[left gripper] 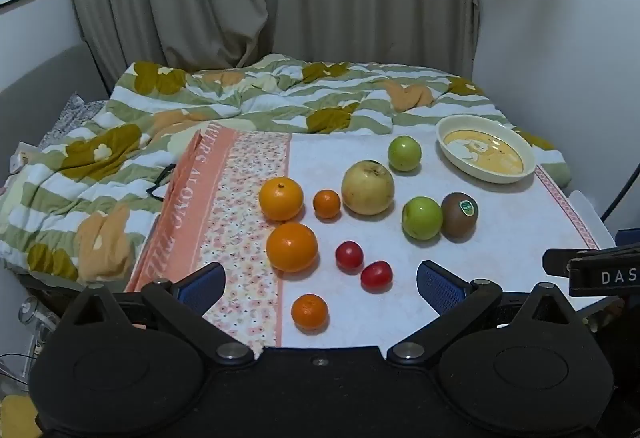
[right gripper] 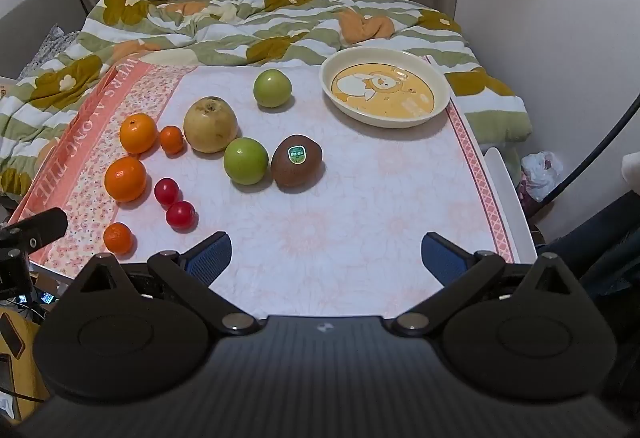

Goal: Organize fruits

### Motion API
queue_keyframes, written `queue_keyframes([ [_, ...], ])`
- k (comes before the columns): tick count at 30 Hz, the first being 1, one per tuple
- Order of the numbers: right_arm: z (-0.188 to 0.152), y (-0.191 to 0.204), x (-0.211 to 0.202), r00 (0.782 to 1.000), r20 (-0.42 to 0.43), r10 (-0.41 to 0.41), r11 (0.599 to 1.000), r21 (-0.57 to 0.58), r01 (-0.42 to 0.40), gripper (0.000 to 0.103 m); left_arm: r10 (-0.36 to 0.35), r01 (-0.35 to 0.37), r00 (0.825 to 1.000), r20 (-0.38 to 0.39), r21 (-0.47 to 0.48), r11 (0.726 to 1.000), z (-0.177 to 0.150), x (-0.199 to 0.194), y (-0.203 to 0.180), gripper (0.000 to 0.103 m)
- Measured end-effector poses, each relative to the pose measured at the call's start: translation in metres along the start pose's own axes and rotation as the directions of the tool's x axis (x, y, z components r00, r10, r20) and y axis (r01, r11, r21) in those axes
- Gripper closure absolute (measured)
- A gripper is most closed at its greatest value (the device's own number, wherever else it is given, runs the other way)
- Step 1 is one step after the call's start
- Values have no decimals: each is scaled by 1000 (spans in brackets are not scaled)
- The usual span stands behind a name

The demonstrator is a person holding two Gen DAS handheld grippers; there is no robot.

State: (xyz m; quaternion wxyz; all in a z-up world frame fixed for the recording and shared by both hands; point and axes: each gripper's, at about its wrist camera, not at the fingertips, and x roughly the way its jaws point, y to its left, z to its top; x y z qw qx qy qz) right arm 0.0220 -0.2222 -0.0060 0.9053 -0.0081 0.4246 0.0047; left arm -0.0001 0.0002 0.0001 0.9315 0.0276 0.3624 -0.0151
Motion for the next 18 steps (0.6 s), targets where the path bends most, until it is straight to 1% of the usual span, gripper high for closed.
queue_keyframes([
  [2, -1, 0, 0, 1000, -1, -2, 1000, -1, 2, 0, 0, 0, 1000, -12, -2, 1000, 0, 0, 0, 0],
  [8, -2, 1, -2, 1000, -3, -4, 1000, -2, 4, 0, 1, -1, 1000, -14, -2, 1000, 0, 1, 0, 0],
  [11, -2, 1, -2, 1000, 0, -4, 1000, -2, 4, 0, 5, -5, 1000, -13, 0, 1000, -5, 6, -11, 0],
  [17, -2, 1, -3, 1000, 3, -1, 1000, 0, 1, 0, -6, 6, 1000, -16, -12, 1000, -1, 1, -9, 0],
  [18, -2, 1, -3, 1000, 4, -1, 1000, 1, 1, 0, -10, 10, 1000, -14, -14, 1000, -2, -1, -3, 0],
])
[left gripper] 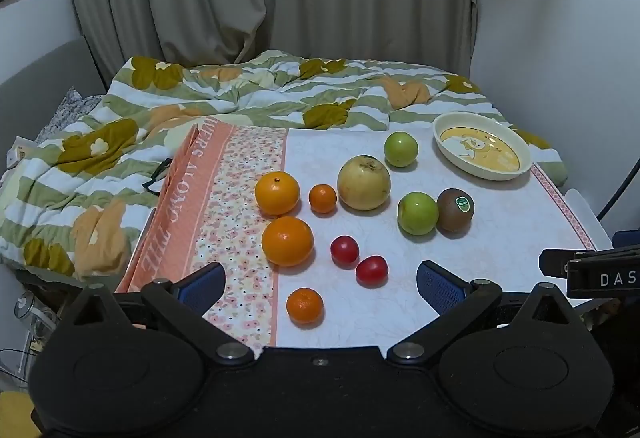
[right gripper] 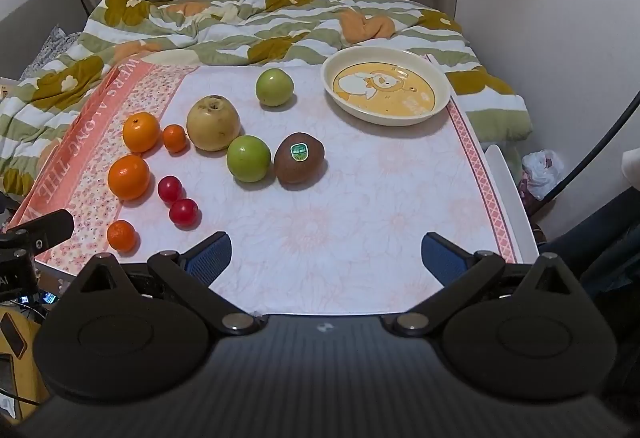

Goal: Organize fruits

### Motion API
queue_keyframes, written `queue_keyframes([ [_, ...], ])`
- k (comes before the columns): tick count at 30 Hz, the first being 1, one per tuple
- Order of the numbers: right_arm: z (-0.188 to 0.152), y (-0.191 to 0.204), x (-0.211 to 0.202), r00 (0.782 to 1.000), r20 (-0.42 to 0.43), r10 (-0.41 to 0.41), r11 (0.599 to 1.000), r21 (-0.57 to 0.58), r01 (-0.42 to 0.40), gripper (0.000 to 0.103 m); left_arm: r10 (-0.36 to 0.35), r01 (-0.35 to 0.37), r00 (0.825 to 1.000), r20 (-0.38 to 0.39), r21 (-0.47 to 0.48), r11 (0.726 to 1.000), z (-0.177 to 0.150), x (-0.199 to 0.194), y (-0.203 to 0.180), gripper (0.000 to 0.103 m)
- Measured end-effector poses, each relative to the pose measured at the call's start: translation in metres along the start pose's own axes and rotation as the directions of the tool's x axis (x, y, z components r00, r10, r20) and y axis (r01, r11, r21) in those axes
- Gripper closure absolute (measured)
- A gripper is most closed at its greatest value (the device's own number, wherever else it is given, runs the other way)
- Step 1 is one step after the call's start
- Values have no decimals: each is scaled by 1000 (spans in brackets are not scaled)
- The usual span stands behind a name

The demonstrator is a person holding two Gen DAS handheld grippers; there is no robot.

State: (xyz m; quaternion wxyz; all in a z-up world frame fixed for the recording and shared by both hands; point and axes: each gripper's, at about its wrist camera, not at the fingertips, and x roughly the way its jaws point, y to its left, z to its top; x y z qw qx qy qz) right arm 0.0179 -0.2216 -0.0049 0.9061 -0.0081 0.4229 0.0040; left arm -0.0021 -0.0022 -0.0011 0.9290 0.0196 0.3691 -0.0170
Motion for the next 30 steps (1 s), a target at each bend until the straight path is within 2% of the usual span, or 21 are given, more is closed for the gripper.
queue_keyframes([
  [30, -4, 5, 3, 1000, -12, 1, 1000, 4, -1, 0, 3, -3, 1000, 2, -6, 1000, 1, 1, 5, 0],
])
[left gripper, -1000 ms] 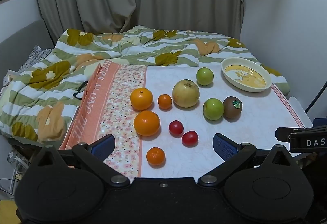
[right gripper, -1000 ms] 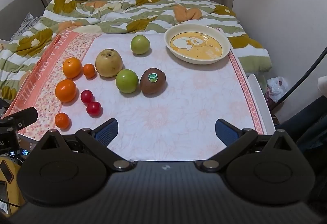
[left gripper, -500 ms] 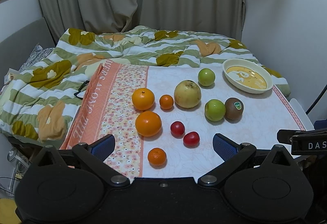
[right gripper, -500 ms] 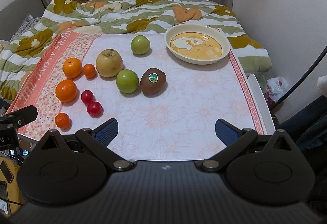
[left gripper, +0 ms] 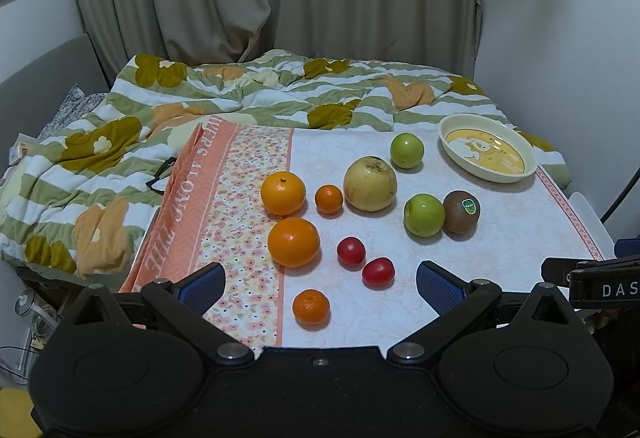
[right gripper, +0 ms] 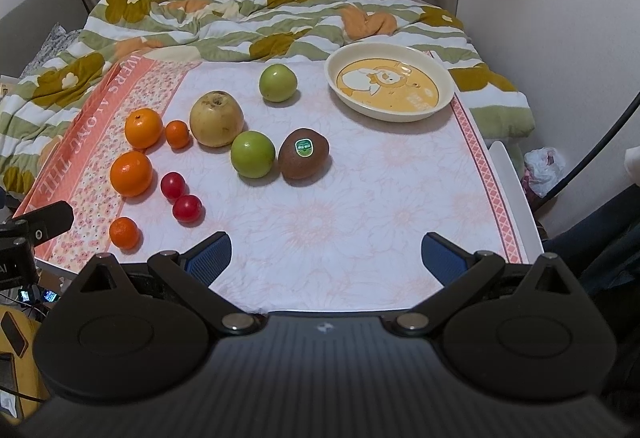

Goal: Organize fruits

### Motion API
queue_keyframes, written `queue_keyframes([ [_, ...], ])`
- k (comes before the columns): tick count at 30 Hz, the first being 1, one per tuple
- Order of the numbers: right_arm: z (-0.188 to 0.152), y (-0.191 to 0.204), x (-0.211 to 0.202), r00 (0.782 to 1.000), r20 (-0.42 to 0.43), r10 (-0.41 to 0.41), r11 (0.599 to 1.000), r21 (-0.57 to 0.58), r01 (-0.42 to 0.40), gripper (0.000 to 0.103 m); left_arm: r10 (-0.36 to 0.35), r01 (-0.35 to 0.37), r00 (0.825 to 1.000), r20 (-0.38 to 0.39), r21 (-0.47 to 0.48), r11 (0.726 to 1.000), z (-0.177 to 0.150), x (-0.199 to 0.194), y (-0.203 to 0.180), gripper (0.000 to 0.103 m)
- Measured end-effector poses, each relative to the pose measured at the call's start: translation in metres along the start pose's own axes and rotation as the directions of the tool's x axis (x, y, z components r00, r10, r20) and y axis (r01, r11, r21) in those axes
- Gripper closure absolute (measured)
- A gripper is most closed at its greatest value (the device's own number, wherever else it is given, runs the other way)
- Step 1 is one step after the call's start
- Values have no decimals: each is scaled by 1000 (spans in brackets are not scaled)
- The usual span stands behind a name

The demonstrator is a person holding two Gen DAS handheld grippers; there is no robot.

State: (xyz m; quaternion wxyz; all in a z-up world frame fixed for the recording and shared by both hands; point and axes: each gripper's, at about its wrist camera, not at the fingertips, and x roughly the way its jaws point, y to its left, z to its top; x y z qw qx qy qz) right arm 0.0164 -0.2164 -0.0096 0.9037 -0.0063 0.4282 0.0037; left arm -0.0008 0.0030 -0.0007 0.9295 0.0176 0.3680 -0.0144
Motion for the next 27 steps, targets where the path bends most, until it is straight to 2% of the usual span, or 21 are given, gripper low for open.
queue_keyframes([
  [27, 3, 2, 4, 1000, -11, -2, 1000, 3, 2, 0, 0, 0, 1000, -4, -1, 1000, 0, 5, 3, 0],
])
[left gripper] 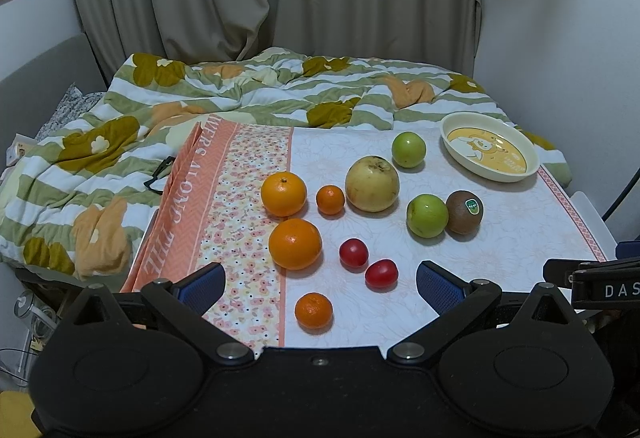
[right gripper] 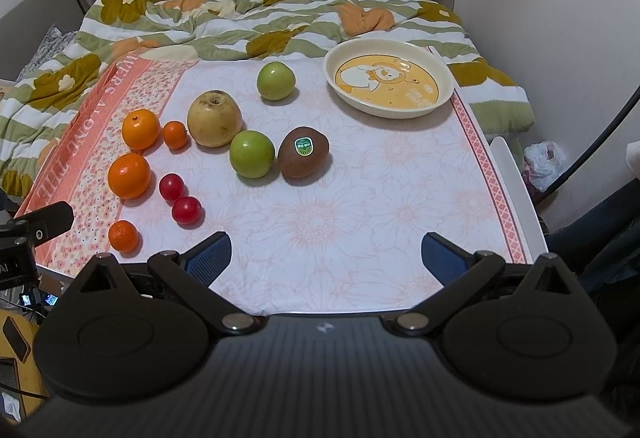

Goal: Organize fruits

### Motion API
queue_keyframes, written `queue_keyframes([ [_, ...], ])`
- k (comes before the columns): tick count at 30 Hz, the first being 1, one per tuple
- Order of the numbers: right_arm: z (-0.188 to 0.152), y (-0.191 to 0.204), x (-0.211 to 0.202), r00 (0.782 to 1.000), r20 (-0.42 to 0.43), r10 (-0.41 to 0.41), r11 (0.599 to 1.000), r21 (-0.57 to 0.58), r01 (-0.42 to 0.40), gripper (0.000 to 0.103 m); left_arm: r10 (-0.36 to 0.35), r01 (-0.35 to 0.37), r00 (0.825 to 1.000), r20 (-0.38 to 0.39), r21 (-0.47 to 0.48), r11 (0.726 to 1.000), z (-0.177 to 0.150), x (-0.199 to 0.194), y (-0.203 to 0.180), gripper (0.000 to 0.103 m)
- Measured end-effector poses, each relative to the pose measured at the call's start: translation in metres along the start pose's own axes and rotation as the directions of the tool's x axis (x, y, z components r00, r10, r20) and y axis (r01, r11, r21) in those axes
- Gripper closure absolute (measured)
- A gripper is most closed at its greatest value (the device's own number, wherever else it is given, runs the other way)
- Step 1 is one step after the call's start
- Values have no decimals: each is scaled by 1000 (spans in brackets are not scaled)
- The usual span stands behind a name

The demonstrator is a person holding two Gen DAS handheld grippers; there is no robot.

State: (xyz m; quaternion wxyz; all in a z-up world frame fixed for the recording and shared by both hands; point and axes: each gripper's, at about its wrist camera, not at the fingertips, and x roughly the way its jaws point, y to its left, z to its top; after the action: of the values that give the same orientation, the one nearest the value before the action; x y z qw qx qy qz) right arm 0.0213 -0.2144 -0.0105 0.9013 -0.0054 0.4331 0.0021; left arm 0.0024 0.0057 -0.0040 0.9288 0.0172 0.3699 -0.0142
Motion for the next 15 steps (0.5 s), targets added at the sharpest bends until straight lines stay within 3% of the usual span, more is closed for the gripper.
queue_keyframes([
  [15, 3, 5, 4, 1000, -3, -1, 1000, -1, 1, 0, -3, 3, 1000, -1, 10, 1000, 4, 6, 0, 0],
])
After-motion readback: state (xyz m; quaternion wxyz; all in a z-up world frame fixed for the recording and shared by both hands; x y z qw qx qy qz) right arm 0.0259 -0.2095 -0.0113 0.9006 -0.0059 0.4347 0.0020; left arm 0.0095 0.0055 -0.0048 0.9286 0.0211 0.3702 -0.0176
